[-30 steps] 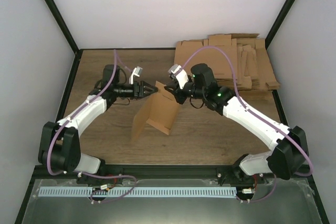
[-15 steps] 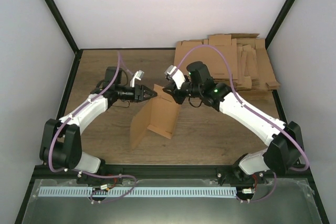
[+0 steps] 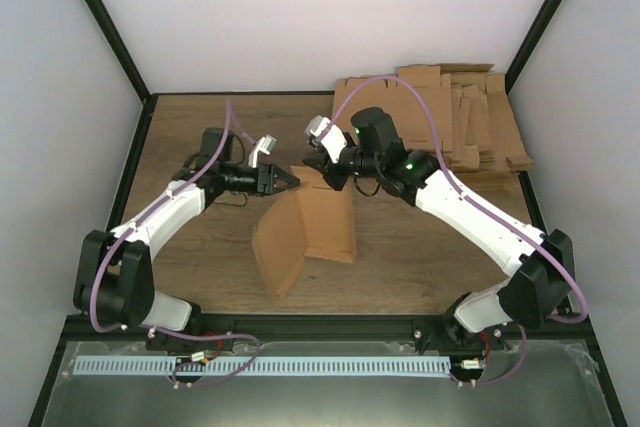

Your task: Fold the paper box

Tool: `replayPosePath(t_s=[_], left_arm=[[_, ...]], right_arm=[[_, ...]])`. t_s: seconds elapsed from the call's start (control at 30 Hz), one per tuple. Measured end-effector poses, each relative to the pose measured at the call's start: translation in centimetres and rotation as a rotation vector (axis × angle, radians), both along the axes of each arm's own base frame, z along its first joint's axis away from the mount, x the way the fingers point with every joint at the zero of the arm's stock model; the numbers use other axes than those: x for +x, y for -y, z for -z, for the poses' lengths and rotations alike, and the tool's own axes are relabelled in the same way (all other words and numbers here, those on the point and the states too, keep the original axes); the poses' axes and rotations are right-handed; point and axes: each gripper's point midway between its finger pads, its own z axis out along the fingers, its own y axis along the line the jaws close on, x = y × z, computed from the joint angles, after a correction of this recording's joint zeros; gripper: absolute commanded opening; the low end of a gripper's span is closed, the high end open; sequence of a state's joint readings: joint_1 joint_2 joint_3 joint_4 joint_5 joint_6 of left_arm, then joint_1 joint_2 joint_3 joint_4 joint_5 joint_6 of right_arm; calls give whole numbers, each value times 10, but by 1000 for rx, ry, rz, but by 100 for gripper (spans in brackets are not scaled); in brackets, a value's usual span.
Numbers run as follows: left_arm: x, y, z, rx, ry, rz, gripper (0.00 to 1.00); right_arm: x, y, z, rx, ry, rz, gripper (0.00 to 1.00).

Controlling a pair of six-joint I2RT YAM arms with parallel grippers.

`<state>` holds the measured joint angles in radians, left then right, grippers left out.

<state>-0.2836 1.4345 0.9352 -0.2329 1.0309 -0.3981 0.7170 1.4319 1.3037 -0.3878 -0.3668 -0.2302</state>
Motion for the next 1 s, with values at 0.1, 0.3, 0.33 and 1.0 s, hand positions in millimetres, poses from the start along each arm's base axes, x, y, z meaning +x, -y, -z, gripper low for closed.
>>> replayPosePath(t_s=[0.1, 0.3, 0.33, 1.0], left_arm=[[-2, 3, 0, 14, 21, 2, 38], [-13, 2, 4, 40, 75, -19, 38], [-14, 2, 3, 42, 83, -23, 37], [3, -12, 16, 182, 119, -157, 48]], right_arm=[[2, -3, -9, 10, 41, -10, 8], [4, -5, -7, 11, 59, -12, 10], [4, -5, -6, 11, 58, -11, 10], [22, 35, -11, 74, 12, 246, 24]])
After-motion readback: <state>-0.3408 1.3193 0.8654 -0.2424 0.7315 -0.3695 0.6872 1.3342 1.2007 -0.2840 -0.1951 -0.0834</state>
